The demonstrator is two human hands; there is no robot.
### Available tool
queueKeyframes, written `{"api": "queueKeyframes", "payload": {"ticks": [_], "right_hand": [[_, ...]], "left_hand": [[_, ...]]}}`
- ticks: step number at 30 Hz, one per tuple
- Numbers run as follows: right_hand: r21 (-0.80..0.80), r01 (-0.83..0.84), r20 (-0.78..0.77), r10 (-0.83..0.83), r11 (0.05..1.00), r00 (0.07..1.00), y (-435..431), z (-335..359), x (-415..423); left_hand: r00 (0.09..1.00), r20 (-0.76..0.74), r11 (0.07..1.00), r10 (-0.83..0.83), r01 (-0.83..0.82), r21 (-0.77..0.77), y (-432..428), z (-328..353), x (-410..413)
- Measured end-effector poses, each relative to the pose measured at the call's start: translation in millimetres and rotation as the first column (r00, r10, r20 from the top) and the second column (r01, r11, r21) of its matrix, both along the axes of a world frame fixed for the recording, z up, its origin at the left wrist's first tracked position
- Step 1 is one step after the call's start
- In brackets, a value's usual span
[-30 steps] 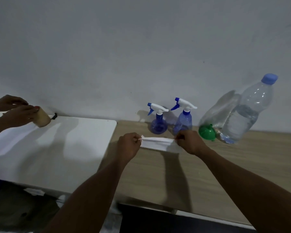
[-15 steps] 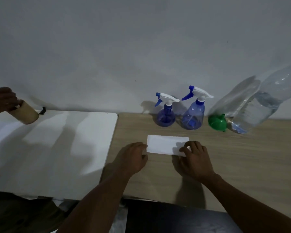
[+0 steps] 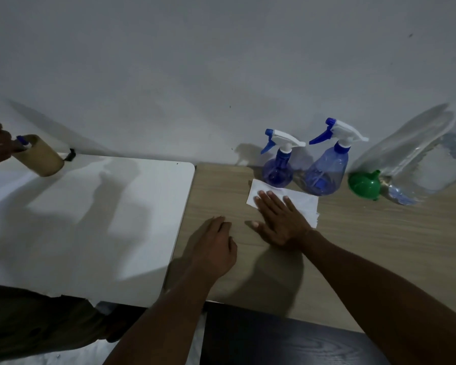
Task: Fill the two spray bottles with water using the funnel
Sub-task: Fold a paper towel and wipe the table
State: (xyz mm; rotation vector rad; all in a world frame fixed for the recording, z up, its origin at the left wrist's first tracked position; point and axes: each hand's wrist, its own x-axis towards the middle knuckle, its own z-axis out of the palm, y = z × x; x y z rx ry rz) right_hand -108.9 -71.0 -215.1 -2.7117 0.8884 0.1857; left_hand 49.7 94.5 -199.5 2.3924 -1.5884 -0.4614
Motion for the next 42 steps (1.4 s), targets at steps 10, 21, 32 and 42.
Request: {"api": "queueKeyframes", "payload": {"ticks": [10,21,32,42], "right_hand": [[0.022,0.116,0.035,-0.117,0.993,0.993,-10,-6,-4],[-0.009,0.161,0.029,-0.161,0.987,0.987,-18,-9,-46],[-0.041,0.284,0.053,-0.281,0.958,0.958,-19,-12,-109],[-0.037,0.572,0.057,-0.57,0.819,0.82,-32,-19,-198]], "left_hand": [[0.998,0.062,0.998,0.022,-0.025,0.054,-7,-1,-6],[0.992,0.127,0.999,-0.02,0.014,0.047,-14,4,-33],[0.975,0.196,0.995,-0.1,0.102,-0.001,-29,-3,-69],[0.969,0.2,0.985,-0.145,0.161,-0.065,-40,-5,-103]]}}
